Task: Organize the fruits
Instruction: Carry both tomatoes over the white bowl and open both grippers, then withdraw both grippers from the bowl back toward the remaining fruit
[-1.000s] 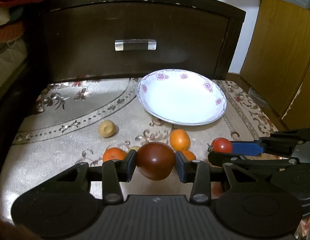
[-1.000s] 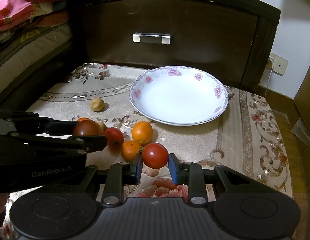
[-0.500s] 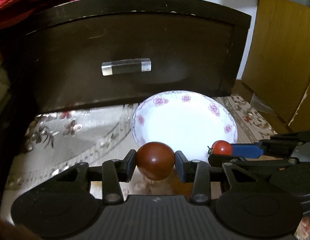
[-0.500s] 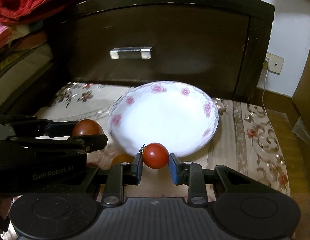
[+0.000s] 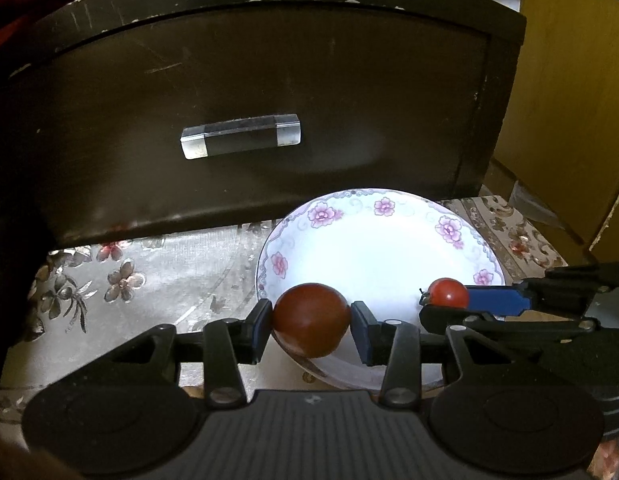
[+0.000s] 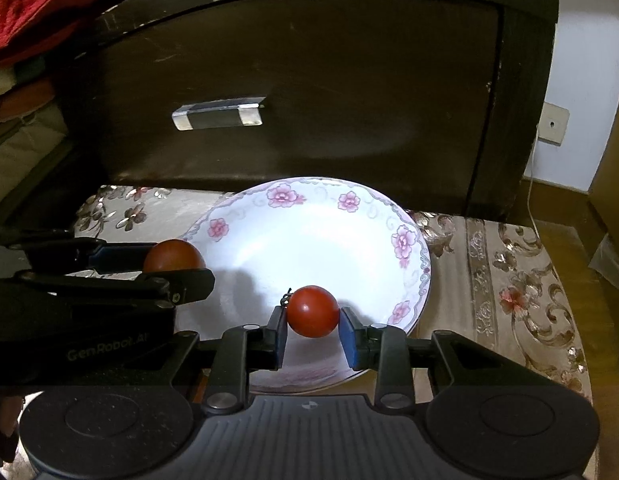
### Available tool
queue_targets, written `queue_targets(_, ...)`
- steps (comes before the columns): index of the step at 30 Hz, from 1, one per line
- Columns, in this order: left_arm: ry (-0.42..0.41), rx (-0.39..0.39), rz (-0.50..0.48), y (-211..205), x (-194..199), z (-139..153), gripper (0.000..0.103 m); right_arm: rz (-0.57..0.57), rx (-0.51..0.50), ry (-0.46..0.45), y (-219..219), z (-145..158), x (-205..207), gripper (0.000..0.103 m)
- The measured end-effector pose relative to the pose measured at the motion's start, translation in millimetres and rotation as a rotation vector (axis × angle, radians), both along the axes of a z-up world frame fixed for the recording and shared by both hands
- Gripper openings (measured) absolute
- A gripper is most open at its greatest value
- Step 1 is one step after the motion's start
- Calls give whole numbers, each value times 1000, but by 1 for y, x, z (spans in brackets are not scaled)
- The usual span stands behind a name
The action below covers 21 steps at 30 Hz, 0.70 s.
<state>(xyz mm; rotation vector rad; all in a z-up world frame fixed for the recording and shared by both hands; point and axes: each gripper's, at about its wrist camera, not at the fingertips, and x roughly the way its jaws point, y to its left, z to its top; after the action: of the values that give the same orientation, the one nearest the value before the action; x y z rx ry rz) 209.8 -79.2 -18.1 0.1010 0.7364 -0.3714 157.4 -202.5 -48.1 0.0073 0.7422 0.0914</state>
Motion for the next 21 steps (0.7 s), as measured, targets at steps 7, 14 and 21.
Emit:
queue_targets(7,-2,2,11,2,-1,2,52,-4,-4,-6,-1,1,-2,29)
queue_targets(14,-13,12,22,14,-8,8,57,1,-16,-38,1,6,-4,38)
queue_targets(21,-26,32,5,21,-25,17,60,16,-38,-73,8,15,-12,43)
